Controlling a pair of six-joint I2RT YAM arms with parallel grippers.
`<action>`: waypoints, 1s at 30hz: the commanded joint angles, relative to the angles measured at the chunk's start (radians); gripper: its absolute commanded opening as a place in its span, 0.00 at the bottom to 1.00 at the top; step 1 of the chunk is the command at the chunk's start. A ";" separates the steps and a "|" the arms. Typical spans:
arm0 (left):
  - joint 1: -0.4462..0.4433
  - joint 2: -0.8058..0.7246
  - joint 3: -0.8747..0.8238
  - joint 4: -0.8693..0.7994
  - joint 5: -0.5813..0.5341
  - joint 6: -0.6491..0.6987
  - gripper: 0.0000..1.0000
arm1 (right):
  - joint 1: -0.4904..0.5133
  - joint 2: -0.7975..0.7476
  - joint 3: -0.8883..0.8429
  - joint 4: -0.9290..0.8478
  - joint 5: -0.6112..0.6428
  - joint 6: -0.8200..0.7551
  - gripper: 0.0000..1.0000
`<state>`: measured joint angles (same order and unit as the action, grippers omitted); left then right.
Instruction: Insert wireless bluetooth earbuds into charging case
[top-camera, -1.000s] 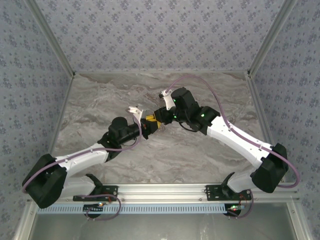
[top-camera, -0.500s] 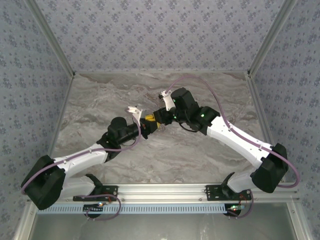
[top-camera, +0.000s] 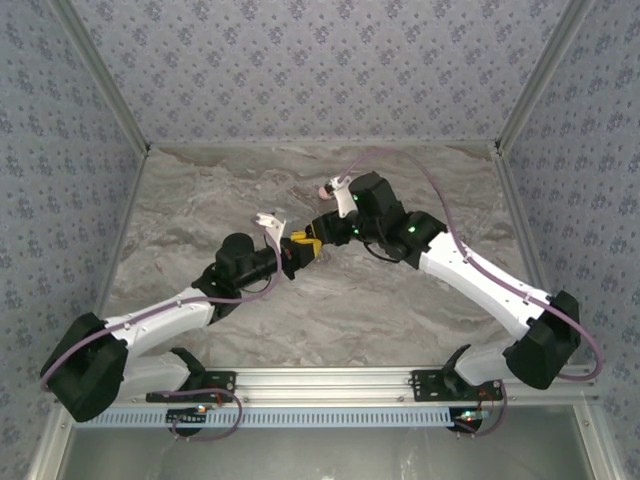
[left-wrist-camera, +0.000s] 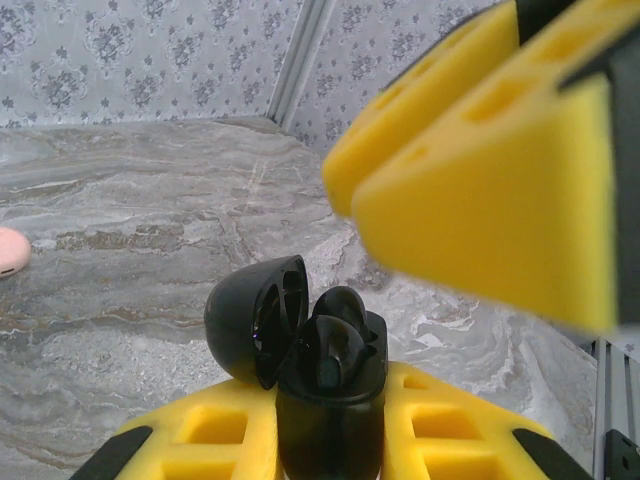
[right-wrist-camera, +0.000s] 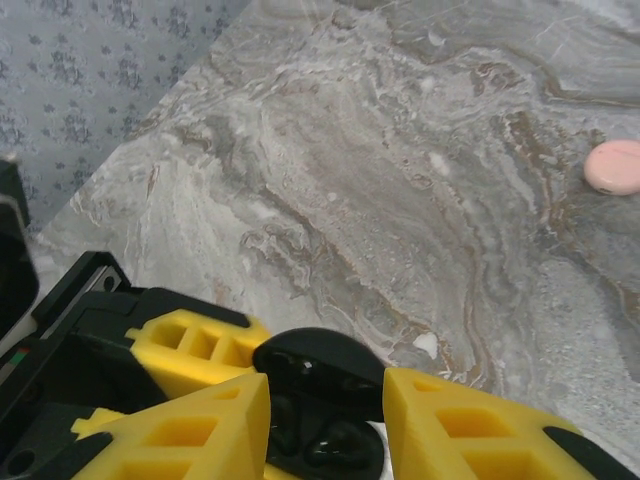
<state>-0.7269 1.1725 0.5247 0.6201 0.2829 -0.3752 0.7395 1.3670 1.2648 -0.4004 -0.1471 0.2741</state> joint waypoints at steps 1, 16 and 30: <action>-0.006 -0.036 0.033 0.006 0.045 0.052 0.21 | -0.056 -0.045 -0.016 -0.014 -0.040 0.025 0.36; -0.017 -0.093 0.032 0.082 0.222 0.119 0.21 | -0.251 -0.008 -0.139 0.050 -0.417 0.074 0.28; -0.039 -0.070 0.044 0.097 0.252 0.128 0.20 | -0.269 0.030 -0.160 0.120 -0.602 0.083 0.21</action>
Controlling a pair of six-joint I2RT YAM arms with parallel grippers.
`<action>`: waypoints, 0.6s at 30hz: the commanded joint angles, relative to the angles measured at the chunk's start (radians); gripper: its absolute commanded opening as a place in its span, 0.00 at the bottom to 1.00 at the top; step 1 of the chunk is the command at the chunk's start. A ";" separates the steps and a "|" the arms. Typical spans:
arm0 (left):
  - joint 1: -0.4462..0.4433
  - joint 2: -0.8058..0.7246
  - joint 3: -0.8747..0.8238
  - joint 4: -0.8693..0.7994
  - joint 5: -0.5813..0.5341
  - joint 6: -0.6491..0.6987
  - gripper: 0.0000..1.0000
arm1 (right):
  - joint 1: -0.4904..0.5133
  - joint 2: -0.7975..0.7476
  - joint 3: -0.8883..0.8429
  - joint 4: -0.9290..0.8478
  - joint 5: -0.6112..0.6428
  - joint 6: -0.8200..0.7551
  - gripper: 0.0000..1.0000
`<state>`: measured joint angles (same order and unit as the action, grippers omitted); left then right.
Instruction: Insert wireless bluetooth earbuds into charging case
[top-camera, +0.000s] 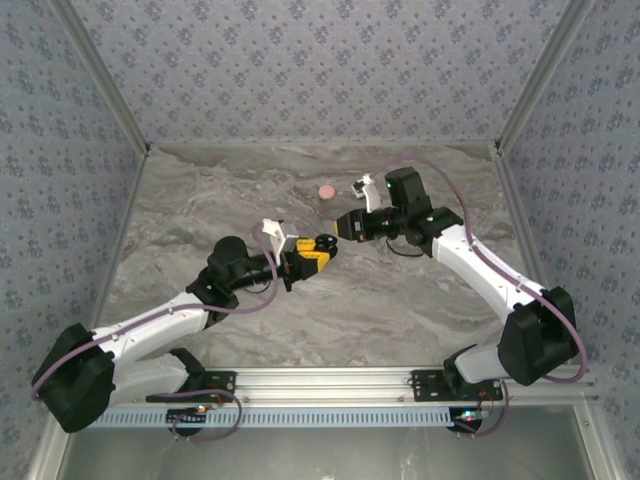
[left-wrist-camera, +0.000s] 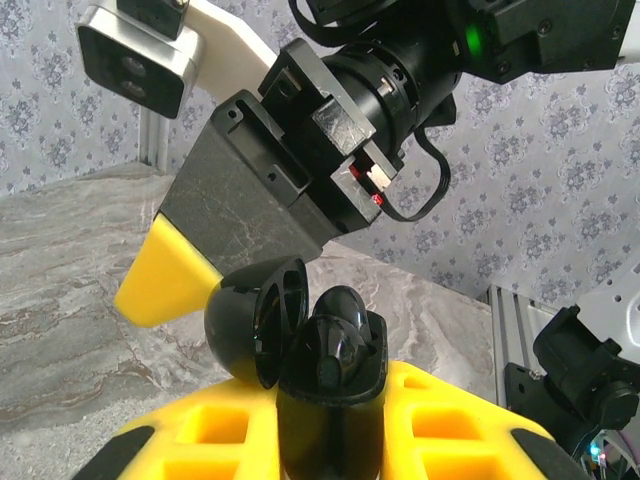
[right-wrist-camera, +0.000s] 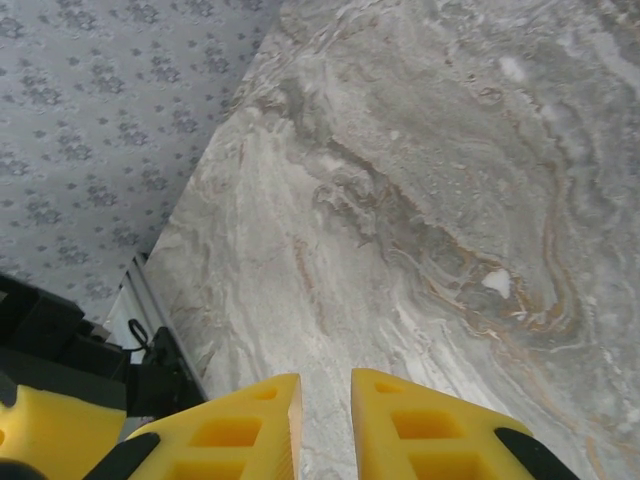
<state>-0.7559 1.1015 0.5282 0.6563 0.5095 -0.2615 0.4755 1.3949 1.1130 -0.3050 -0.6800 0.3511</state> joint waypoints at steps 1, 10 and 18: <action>-0.010 0.005 0.042 0.060 0.026 0.015 0.21 | -0.006 0.004 -0.010 0.028 -0.079 0.005 0.21; -0.011 0.024 0.047 0.051 0.001 0.003 0.21 | 0.008 -0.005 -0.012 0.046 -0.143 0.006 0.19; -0.010 0.039 0.037 0.031 -0.079 -0.012 0.21 | 0.014 -0.017 -0.011 0.045 -0.171 0.002 0.19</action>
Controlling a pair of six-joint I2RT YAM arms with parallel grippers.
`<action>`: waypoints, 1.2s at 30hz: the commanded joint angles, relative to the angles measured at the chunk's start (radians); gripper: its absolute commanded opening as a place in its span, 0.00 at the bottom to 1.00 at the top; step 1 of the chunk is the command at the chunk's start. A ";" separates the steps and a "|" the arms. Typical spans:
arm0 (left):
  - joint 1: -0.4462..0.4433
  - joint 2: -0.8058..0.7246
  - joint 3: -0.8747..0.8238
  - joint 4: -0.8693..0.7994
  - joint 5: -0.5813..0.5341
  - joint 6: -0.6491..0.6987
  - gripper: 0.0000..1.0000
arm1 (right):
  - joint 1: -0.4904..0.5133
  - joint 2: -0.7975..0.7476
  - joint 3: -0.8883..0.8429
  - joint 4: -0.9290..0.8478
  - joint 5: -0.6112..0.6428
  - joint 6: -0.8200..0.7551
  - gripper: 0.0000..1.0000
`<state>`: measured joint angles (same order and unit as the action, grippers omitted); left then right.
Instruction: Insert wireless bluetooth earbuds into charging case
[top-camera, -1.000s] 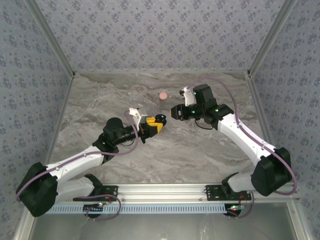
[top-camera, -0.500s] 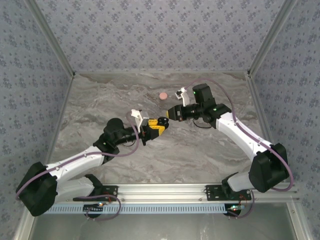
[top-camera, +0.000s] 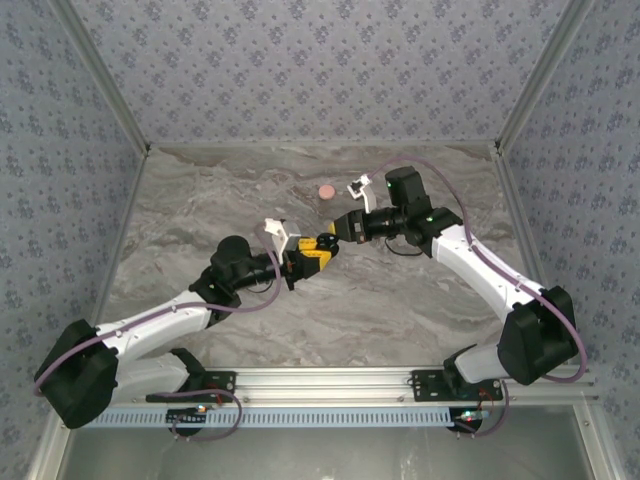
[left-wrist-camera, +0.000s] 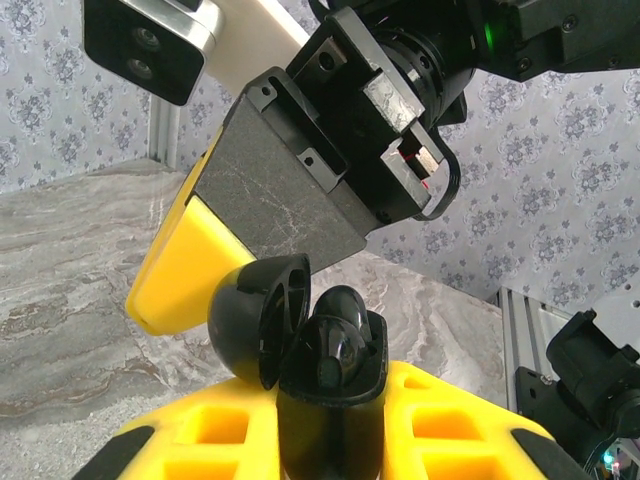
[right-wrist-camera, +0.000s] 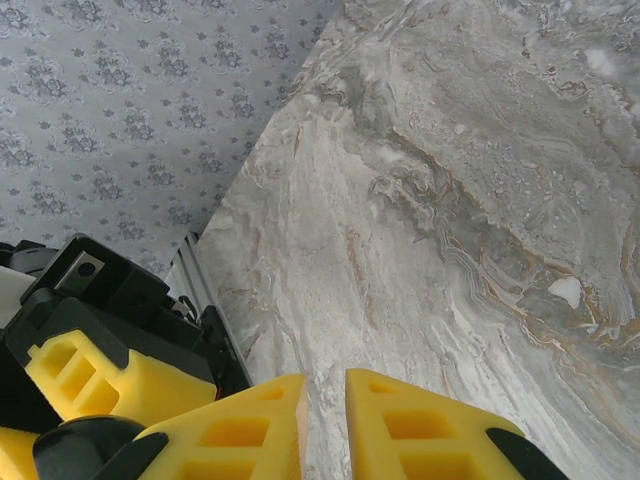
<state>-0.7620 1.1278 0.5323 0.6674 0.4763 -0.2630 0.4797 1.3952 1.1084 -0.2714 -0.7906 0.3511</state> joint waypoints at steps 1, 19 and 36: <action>-0.005 0.014 0.034 0.017 -0.053 -0.013 0.21 | 0.010 -0.022 -0.010 0.011 -0.061 0.000 0.19; -0.005 0.039 0.055 -0.044 -0.126 -0.037 0.21 | 0.008 -0.047 -0.006 -0.047 0.051 -0.030 0.21; -0.002 0.148 0.217 -0.380 -0.392 -0.172 0.25 | -0.001 -0.101 -0.033 -0.198 0.561 -0.037 0.28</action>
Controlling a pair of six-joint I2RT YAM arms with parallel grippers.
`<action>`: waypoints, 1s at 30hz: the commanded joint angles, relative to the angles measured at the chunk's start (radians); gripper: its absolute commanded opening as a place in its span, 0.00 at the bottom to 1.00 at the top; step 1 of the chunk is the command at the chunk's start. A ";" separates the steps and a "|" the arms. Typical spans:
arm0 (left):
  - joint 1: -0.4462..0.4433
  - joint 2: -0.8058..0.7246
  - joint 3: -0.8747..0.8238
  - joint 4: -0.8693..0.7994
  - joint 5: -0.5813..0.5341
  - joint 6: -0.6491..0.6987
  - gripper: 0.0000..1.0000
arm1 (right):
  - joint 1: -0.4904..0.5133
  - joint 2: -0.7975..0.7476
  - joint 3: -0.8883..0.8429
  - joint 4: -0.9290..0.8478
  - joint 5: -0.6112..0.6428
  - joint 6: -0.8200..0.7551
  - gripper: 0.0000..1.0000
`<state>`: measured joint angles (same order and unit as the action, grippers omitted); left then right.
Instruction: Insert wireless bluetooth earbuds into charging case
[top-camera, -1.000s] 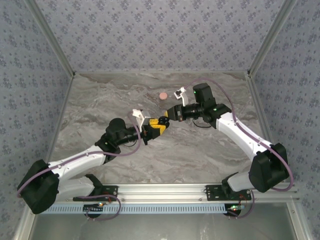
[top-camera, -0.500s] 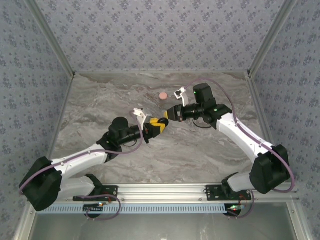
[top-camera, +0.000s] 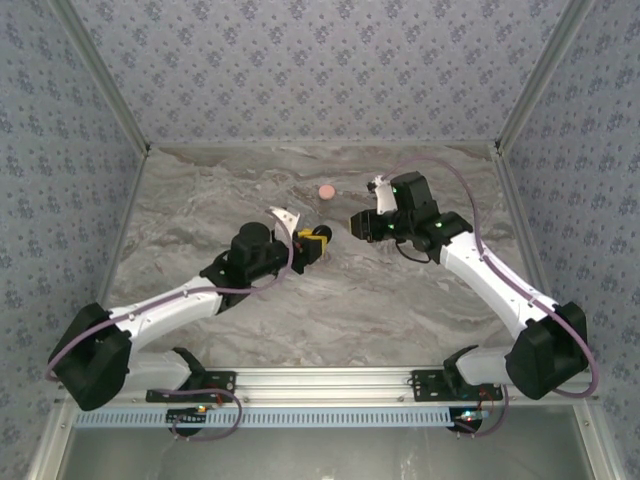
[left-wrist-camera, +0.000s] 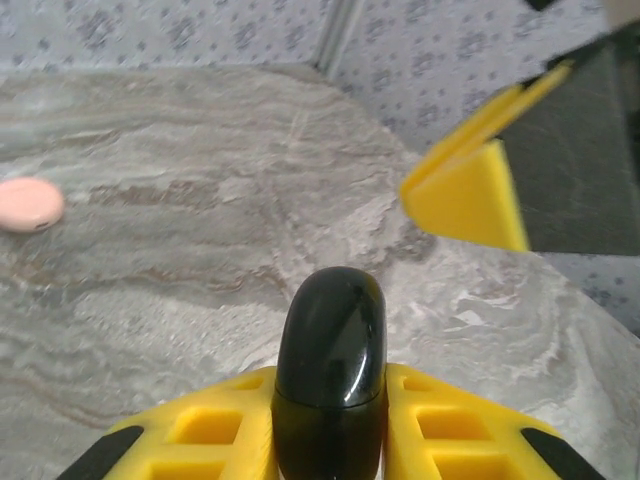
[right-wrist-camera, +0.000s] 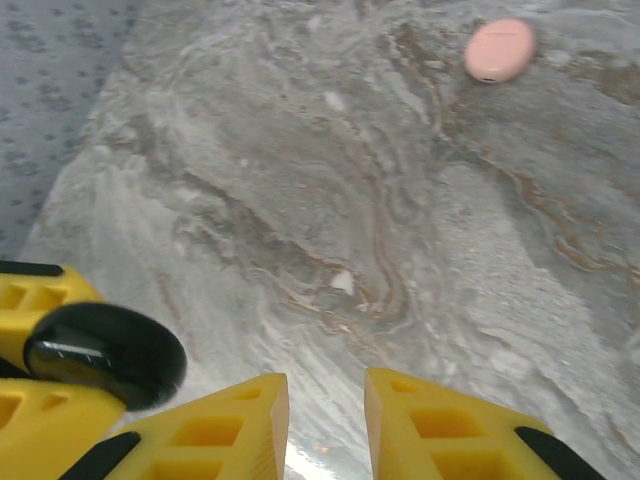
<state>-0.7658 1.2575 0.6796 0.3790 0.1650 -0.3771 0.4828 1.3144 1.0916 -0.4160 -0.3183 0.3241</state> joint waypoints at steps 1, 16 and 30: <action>0.002 0.033 0.094 -0.135 -0.097 -0.070 0.25 | -0.004 -0.021 -0.021 -0.058 0.094 -0.008 0.28; 0.073 0.289 0.341 -0.477 -0.049 -0.159 0.25 | -0.017 -0.028 -0.050 -0.083 0.119 -0.007 0.30; 0.135 0.515 0.526 -0.552 0.093 -0.172 0.25 | -0.023 -0.029 -0.074 -0.088 0.119 -0.005 0.30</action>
<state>-0.6418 1.7374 1.1484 -0.1349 0.2028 -0.5373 0.4679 1.3087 1.0317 -0.4843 -0.2165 0.3241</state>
